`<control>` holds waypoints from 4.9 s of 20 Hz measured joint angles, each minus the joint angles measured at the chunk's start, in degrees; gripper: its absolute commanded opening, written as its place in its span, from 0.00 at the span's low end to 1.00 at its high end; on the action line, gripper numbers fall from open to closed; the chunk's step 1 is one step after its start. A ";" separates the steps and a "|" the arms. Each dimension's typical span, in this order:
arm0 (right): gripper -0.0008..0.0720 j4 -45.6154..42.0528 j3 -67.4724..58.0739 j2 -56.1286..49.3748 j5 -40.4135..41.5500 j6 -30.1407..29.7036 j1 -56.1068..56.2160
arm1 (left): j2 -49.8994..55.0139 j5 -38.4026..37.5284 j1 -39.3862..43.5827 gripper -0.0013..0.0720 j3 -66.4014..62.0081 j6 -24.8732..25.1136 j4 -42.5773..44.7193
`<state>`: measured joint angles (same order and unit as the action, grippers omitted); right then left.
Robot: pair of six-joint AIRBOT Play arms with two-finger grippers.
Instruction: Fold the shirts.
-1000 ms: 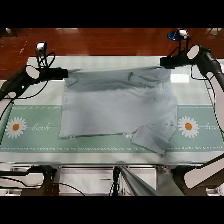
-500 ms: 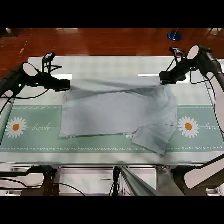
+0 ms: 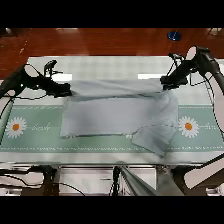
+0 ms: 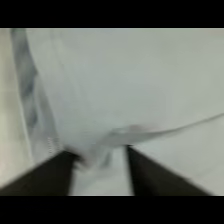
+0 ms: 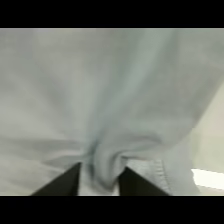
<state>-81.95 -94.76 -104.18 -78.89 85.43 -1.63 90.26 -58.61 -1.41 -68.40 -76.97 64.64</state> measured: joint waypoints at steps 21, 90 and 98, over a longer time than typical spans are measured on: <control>0.69 7.72 36.33 31.89 -6.19 -9.49 -29.14 | -24.52 -22.91 -33.59 0.77 27.47 15.45 -7.65; 0.05 29.79 70.07 39.15 16.13 -18.36 -30.05 | -28.98 -11.26 -11.32 0.04 33.53 13.33 -9.46; 0.05 43.65 55.95 44.76 13.66 -19.65 -21.42 | -27.91 -9.51 -11.02 0.04 21.81 13.38 -15.37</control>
<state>-38.30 -38.81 -59.42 -65.23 65.78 -23.05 62.35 -68.12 -12.43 -46.59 -63.59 49.28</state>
